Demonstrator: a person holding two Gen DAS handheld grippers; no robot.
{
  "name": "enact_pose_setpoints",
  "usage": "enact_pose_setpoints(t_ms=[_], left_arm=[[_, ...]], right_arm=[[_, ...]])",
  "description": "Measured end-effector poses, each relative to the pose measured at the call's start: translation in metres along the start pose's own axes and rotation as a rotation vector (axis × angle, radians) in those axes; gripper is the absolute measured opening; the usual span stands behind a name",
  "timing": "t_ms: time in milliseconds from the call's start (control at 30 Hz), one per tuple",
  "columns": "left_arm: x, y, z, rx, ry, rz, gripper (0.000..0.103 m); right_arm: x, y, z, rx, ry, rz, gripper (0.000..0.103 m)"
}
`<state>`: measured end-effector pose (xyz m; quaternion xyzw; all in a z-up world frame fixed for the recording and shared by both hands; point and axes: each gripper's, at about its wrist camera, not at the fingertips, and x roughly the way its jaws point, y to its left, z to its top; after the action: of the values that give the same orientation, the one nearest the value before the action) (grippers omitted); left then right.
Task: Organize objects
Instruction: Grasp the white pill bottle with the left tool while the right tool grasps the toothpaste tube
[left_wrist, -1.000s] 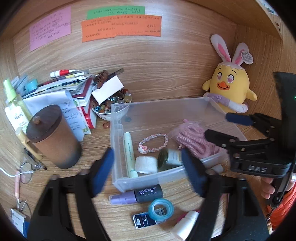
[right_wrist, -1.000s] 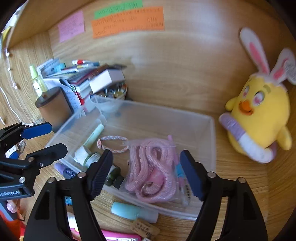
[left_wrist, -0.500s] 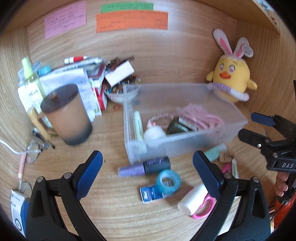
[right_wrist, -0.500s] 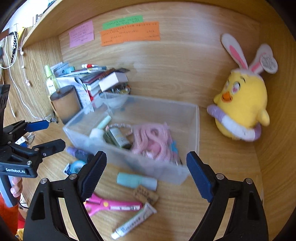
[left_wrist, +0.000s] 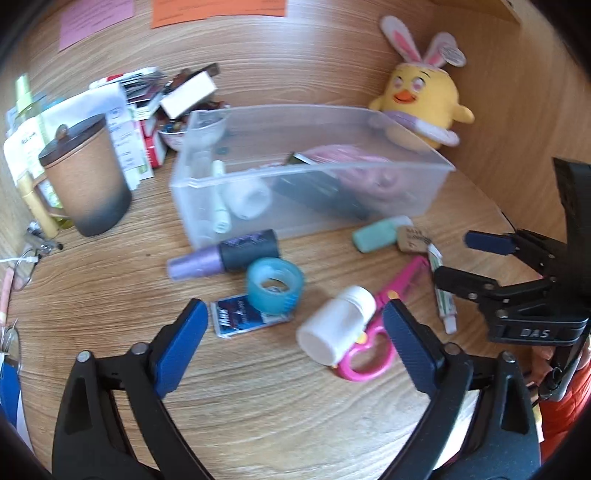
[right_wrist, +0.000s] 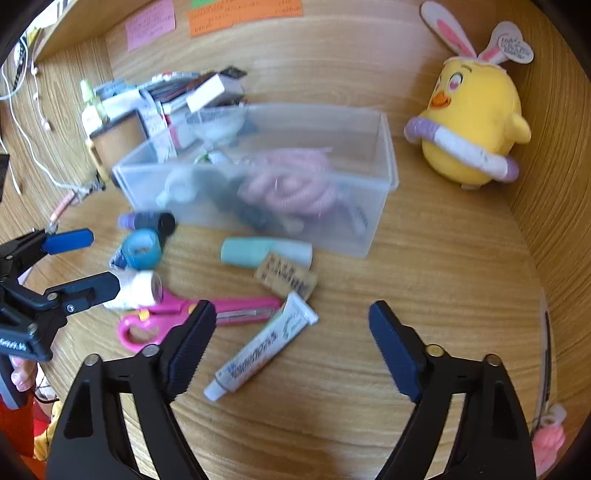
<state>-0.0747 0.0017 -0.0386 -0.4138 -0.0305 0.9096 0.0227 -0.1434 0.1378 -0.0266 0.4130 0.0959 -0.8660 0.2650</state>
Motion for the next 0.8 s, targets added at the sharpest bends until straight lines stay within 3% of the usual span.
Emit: enact_pose_setpoints(t_ms=[267,533,633,800], left_arm=[[0.013,-0.017,-0.004,0.039,0.055,-0.046,0.069],[0.017,-0.02,-0.007,0.035,0.078,-0.063,0.032],[0.015,-0.017,-0.007,0.019,0.066,-0.06,0.029],[0.007,-0.017,-0.008,-0.001,0.037,-0.064,0.029]], right_arm=[[0.005,0.001,-0.012,0.031,0.026,0.012,0.05],[0.001,0.006,-0.02,0.005,0.019,-0.002,0.025],[-0.002,0.003,-0.023,0.012,0.017,-0.008,0.017],[-0.008,-0.007,-0.023,0.054,0.0,-0.018,0.015]])
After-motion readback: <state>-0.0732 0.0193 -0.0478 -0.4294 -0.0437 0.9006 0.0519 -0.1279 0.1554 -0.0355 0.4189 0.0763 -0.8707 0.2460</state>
